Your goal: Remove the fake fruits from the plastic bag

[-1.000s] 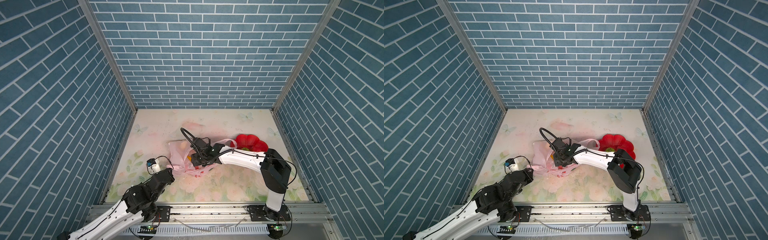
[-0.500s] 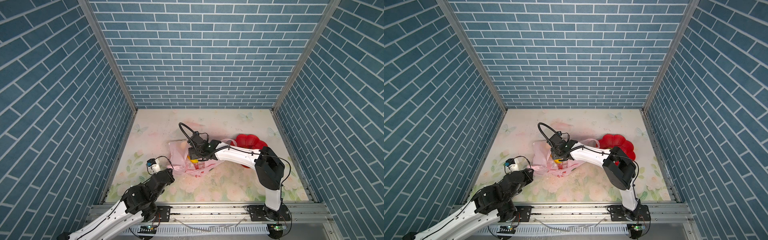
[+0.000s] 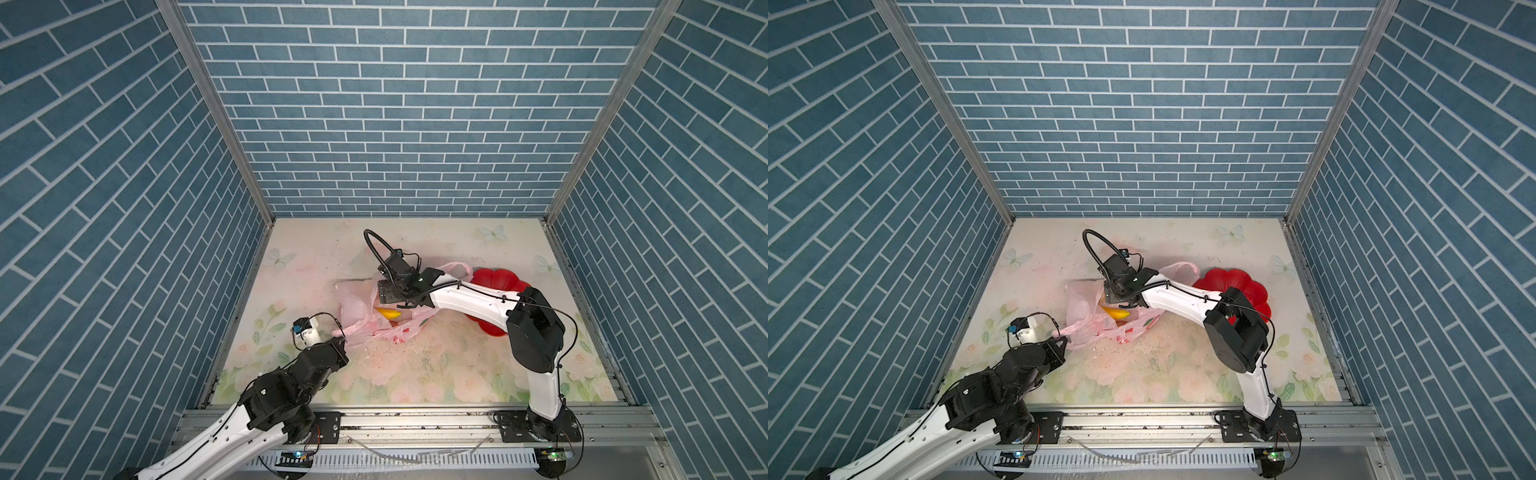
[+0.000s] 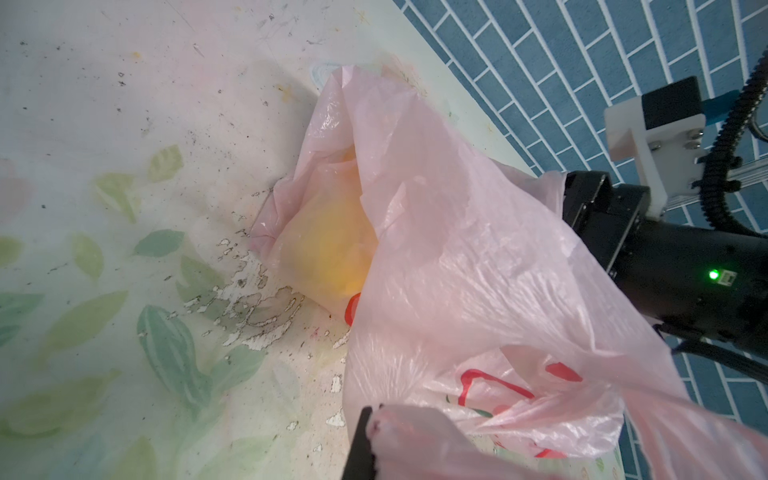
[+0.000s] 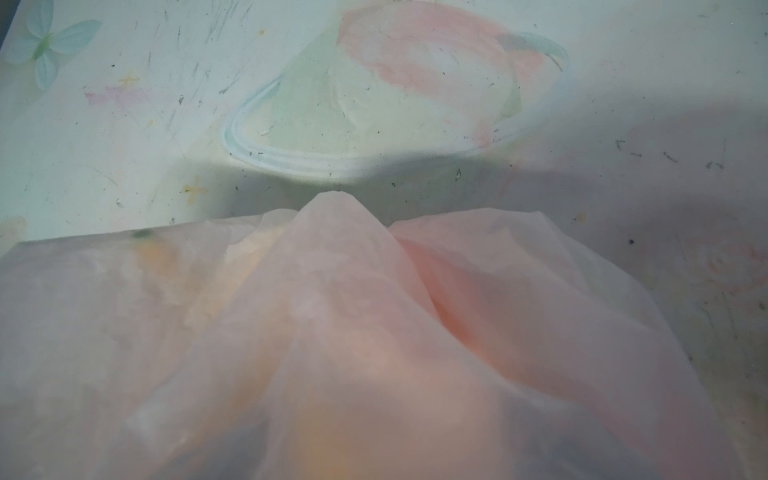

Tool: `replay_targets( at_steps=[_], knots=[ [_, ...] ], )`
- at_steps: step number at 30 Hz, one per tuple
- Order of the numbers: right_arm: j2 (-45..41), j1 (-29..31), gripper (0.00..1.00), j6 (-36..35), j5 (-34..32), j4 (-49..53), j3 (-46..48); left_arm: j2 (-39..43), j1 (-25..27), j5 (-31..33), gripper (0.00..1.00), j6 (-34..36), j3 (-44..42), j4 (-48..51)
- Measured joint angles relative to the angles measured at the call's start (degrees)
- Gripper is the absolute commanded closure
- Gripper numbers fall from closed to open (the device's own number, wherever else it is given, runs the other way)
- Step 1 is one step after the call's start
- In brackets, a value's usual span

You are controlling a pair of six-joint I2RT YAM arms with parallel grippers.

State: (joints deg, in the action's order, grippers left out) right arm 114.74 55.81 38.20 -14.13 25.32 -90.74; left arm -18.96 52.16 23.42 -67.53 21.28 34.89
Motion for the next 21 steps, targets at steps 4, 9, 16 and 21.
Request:
replay_targets(
  at_steps=[4, 9, 16, 21],
  knots=[
    [1.8, -0.3, 0.17, -0.8, 0.0, 0.2, -1.6, 0.5, 0.0, -0.1, 1.0, -0.1, 0.0, 0.1],
    [2.4, -0.3, 0.17, -1.2, 0.4, 0.5, -1.7, 1.6, 0.0, -0.1, 1.0, -0.2, 0.1, 1.1],
    [2.4, -0.3, 0.18, -1.1, 1.1, 0.4, -1.6, 3.0, 0.0, -0.1, 1.0, -0.2, 1.8, 2.6],
    [2.4, 0.2, 0.19, -1.1, 1.5, 0.3, -1.3, 3.0, 0.0, -0.1, 1.0, -0.2, 2.5, 3.1]
  ],
)
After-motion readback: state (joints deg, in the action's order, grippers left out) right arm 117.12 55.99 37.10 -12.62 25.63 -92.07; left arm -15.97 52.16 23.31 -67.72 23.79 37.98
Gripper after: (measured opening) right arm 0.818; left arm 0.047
